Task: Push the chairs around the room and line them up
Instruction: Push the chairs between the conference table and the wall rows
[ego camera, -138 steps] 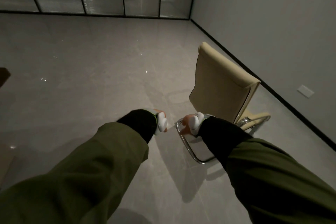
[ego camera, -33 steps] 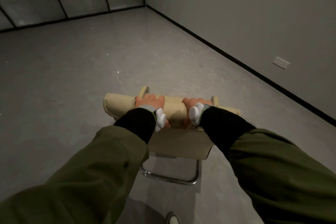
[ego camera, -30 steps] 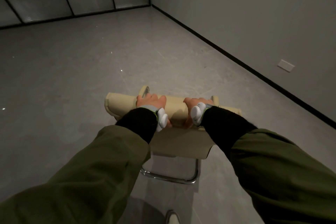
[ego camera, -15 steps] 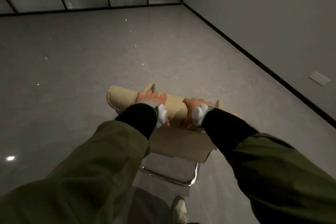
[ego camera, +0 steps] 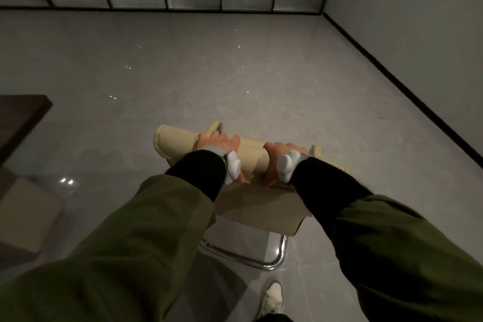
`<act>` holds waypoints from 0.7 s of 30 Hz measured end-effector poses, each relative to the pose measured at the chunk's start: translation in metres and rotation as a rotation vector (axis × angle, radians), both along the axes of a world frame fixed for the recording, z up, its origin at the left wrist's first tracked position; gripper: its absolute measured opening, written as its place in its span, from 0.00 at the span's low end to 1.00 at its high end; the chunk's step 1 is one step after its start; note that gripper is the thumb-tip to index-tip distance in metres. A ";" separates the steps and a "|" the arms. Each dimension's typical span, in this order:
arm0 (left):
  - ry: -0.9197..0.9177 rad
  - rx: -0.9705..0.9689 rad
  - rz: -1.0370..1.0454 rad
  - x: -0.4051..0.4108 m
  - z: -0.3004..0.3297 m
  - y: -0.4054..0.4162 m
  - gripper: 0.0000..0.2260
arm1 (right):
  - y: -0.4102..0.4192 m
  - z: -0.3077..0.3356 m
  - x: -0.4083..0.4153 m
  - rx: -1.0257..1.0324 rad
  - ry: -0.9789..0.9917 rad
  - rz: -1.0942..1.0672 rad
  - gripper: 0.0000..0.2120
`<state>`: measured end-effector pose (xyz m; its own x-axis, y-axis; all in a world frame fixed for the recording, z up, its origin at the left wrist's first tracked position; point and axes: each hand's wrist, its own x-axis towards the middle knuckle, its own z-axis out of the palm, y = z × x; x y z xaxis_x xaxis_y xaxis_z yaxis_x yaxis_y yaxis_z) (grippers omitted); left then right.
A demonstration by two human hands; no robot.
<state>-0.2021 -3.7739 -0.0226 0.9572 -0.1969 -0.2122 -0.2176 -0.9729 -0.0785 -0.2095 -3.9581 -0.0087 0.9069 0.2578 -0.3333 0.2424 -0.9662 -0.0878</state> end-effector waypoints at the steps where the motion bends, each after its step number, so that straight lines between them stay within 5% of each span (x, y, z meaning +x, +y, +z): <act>1: -0.004 -0.005 0.023 -0.008 0.000 0.010 0.33 | 0.009 0.001 -0.003 -0.003 -0.010 0.030 0.35; 10: 0.069 -0.033 0.210 -0.055 0.012 0.072 0.33 | 0.071 0.000 -0.018 -0.018 -0.040 0.245 0.34; 16: 0.104 -0.118 0.390 -0.090 0.011 0.105 0.21 | 0.107 -0.002 -0.024 -0.078 -0.001 0.373 0.36; 21: 0.076 -0.027 0.494 -0.129 0.013 0.113 0.33 | 0.134 0.000 -0.038 -0.125 0.005 0.516 0.37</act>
<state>-0.3310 -3.6606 -0.0096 0.9195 0.2695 -0.2862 0.2653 -0.9627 -0.0541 -0.2473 -3.8241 -0.0088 0.6709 0.6282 -0.3940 0.6891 -0.7245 0.0183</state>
